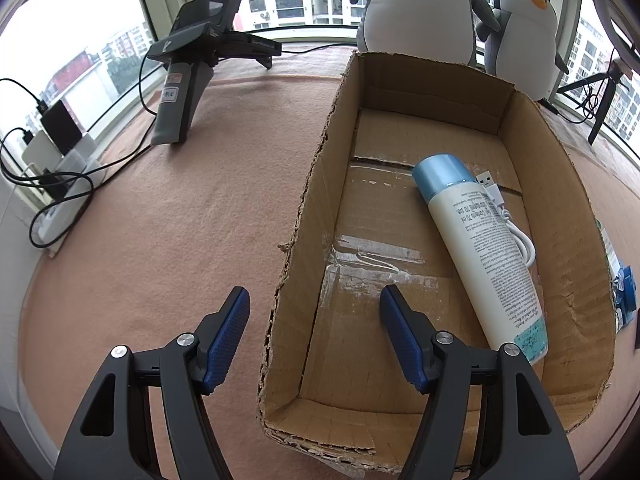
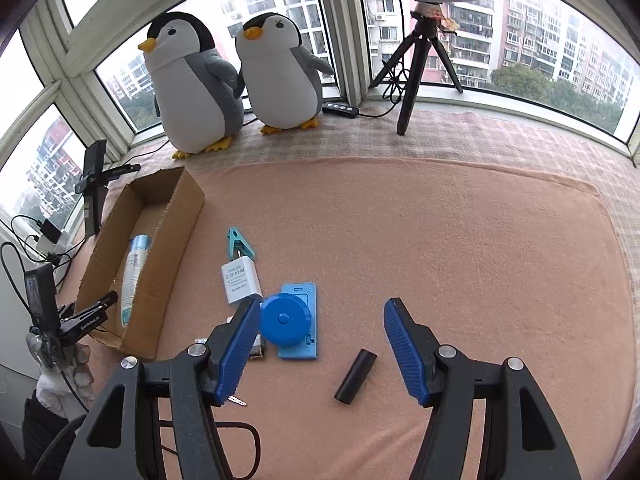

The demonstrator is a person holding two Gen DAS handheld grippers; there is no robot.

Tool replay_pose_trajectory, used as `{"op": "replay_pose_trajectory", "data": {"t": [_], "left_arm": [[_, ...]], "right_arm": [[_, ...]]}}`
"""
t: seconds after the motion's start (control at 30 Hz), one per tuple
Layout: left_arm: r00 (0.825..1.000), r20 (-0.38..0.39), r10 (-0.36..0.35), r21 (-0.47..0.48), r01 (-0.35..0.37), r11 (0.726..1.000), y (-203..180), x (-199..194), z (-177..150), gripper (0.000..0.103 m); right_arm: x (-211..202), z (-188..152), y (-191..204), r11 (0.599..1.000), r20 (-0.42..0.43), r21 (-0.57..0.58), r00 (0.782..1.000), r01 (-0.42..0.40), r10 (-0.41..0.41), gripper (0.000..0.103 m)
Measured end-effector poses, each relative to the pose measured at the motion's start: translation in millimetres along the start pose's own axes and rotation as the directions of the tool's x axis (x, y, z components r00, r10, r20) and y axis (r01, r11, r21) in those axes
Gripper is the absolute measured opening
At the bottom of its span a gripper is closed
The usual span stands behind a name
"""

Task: Organize rigid objects
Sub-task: 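Move the right gripper to the black cylinder and grasp it, then carry the black cylinder into the box and open the right gripper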

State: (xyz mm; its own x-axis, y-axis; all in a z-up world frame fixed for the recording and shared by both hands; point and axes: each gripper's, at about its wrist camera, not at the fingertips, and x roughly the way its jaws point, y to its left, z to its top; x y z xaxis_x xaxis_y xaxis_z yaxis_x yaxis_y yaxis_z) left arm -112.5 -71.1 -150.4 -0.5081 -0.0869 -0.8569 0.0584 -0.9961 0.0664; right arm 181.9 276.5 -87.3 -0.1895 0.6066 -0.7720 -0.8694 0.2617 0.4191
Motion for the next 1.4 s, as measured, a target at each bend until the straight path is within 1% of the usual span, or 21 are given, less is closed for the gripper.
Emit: {"op": "replay_pose_trajectory", "data": {"t": [0.07,0.13,0.2,0.3,0.43,0.67,0.8,0.87,0.93,1.0,1.1,1.3,1.4], "left_arm": [[1.000,0.000,0.000,-0.001,0.000,1.000,-0.2,0.0,0.1,0.068],[1.000,0.000,0.000,-0.001,0.000,1.000,-0.3,0.1,0.3,0.068],[1.000,0.000,0.000,0.000,0.000,1.000,-0.7,-0.4,-0.4,0.068],[1.000,0.001,0.000,0.000,0.000,1.000,-0.7,-0.4,-0.5,0.068],[1.000,0.000,-0.002,0.000,0.002,1.000,-0.8,-0.4,-0.3,0.068],[1.000,0.001,-0.002,0.001,0.002,1.000,-1.9,-1.0,-1.2,0.068],[1.000,0.001,-0.003,0.001,0.003,1.000,-2.0,-1.0,-1.2,0.068],[1.000,0.001,-0.003,0.001,0.003,1.000,-2.1,-1.0,-1.3,0.068],[1.000,0.001,-0.004,-0.001,0.004,1.000,-2.0,-0.9,-1.2,0.068],[1.000,0.002,-0.004,0.000,0.004,1.000,-2.0,-1.2,-1.7,0.068],[1.000,0.002,-0.005,-0.001,0.005,1.000,-2.3,-1.3,-1.5,0.068],[1.000,0.002,-0.005,0.001,0.005,1.000,-2.3,-1.2,-1.8,0.068],[1.000,0.002,-0.005,0.001,0.005,1.000,-2.0,-1.2,-1.9,0.068]], "right_arm": [[8.5,-9.4,-9.1,1.000,-0.024,0.021,1.000,0.015,-0.014,0.059],[17.7,-17.2,-15.5,0.999,-0.055,0.044,0.998,0.013,-0.010,0.051],[24.3,-25.8,-19.0,0.998,-0.080,0.055,0.997,0.013,-0.009,0.046],[34.5,-35.9,-20.6,0.998,-0.113,0.060,0.994,0.020,-0.013,0.044],[47.9,-43.9,-21.1,0.998,-0.150,0.061,0.989,0.029,-0.019,0.033],[62.9,-53.8,-21.1,0.997,-0.190,0.054,0.981,0.057,-0.045,0.031],[66.4,-56.9,-21.3,0.996,-0.202,0.043,0.977,0.072,-0.062,0.024],[67.9,-57.4,-21.9,0.996,-0.205,0.037,0.976,0.079,-0.069,0.023],[70.1,-57.9,-21.7,0.995,-0.209,0.025,0.974,0.091,-0.084,0.020],[70.0,-58.2,-20.4,0.994,-0.204,0.004,0.973,0.109,-0.106,0.018],[71.3,-56.4,-21.4,0.993,-0.203,-0.009,0.972,0.118,-0.118,0.015],[72.3,-53.0,-21.9,0.991,-0.196,-0.035,0.971,0.132,-0.136,0.015],[71.7,-52.1,-22.2,0.991,-0.188,-0.021,0.973,0.130,-0.131,0.015]]}}
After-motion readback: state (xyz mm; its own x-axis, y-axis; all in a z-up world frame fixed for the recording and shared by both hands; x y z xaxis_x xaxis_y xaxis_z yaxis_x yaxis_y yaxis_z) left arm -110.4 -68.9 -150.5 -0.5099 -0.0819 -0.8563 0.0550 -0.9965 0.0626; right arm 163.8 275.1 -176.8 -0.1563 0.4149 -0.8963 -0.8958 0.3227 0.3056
